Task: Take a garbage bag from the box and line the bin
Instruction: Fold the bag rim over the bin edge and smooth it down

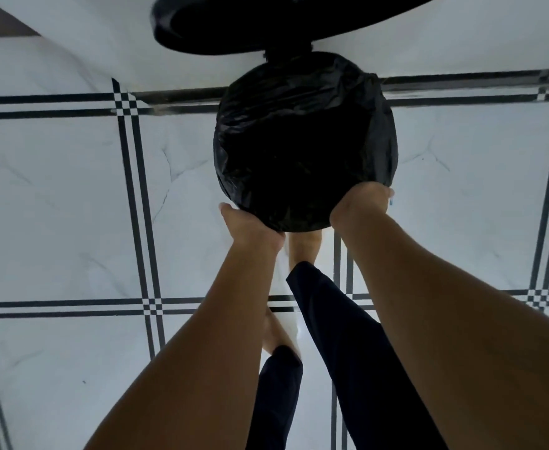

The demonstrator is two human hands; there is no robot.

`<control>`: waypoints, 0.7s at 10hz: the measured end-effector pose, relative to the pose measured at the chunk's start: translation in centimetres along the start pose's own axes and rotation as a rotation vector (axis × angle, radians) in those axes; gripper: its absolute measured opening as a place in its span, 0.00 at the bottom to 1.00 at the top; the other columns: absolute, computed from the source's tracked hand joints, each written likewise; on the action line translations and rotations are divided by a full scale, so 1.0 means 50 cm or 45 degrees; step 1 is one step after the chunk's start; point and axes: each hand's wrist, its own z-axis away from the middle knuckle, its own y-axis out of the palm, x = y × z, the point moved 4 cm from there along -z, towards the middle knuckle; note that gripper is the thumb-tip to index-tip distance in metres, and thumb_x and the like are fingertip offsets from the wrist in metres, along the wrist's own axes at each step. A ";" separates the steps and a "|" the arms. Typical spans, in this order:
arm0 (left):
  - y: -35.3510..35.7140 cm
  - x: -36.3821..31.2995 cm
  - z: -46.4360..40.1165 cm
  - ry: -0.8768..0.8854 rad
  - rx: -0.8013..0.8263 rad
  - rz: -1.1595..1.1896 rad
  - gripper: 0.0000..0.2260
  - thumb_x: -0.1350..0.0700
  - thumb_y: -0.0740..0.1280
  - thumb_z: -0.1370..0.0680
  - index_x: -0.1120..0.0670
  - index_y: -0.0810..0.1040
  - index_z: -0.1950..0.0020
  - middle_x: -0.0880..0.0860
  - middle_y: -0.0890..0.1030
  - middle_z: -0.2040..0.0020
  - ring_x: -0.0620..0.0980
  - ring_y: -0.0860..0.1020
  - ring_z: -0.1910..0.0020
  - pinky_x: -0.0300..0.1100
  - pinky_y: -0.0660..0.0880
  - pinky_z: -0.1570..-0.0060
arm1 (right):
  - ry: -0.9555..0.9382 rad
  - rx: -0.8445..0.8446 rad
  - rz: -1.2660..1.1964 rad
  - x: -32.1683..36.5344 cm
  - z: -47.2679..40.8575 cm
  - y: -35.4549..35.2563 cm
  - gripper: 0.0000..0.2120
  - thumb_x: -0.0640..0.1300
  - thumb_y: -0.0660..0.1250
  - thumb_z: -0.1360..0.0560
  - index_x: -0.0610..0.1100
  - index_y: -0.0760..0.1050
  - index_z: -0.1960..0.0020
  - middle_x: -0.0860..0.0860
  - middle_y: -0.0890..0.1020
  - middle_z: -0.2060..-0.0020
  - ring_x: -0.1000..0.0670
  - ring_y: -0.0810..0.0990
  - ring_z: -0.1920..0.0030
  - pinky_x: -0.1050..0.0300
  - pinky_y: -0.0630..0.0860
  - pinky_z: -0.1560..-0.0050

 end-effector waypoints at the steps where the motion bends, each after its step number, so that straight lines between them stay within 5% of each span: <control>1: 0.006 -0.002 -0.016 0.048 0.137 0.020 0.30 0.34 0.47 0.18 0.47 0.72 0.25 0.55 0.77 0.30 0.63 0.75 0.31 0.58 0.72 0.30 | 0.255 -0.040 -1.152 -0.033 -0.020 0.010 0.27 0.51 0.44 0.15 0.42 0.57 0.19 0.41 0.68 0.24 0.38 0.68 0.25 0.43 0.66 0.27; 2: -0.018 0.003 -0.032 0.077 0.178 0.097 0.29 0.34 0.50 0.18 0.51 0.74 0.27 0.57 0.79 0.33 0.63 0.76 0.32 0.59 0.71 0.29 | 0.300 0.019 -1.122 -0.050 -0.008 -0.008 0.26 0.56 0.46 0.16 0.49 0.67 0.24 0.48 0.76 0.31 0.40 0.75 0.32 0.43 0.71 0.33; 3: -0.046 0.001 -0.021 0.116 0.030 0.150 0.25 0.37 0.57 0.17 0.54 0.78 0.34 0.57 0.82 0.38 0.58 0.81 0.38 0.54 0.75 0.32 | 0.379 -0.022 -1.078 -0.075 0.000 -0.030 0.26 0.58 0.46 0.17 0.51 0.65 0.23 0.50 0.75 0.30 0.42 0.73 0.31 0.46 0.70 0.33; 4: -0.055 0.020 0.005 0.095 -0.089 0.093 0.21 0.38 0.58 0.18 0.52 0.80 0.39 0.52 0.83 0.40 0.50 0.82 0.43 0.49 0.76 0.35 | 0.122 -0.075 -0.793 -0.076 0.008 -0.030 0.38 0.56 0.44 0.29 0.48 0.54 0.19 0.44 0.63 0.22 0.38 0.65 0.24 0.39 0.67 0.27; 6: -0.037 0.008 -0.001 0.082 -0.033 0.121 0.22 0.37 0.61 0.19 0.53 0.80 0.39 0.54 0.82 0.38 0.55 0.82 0.40 0.50 0.78 0.36 | 0.147 -0.075 -0.981 -0.030 0.029 -0.010 0.29 0.60 0.44 0.17 0.47 0.63 0.22 0.48 0.72 0.27 0.42 0.72 0.29 0.48 0.67 0.28; 7: -0.050 -0.022 -0.016 0.225 -0.053 0.027 0.21 0.39 0.63 0.19 0.55 0.80 0.41 0.54 0.82 0.41 0.54 0.83 0.43 0.49 0.79 0.38 | 0.001 -0.118 -0.863 -0.021 0.005 -0.041 0.26 0.54 0.46 0.15 0.42 0.69 0.26 0.44 0.76 0.32 0.41 0.75 0.34 0.50 0.71 0.36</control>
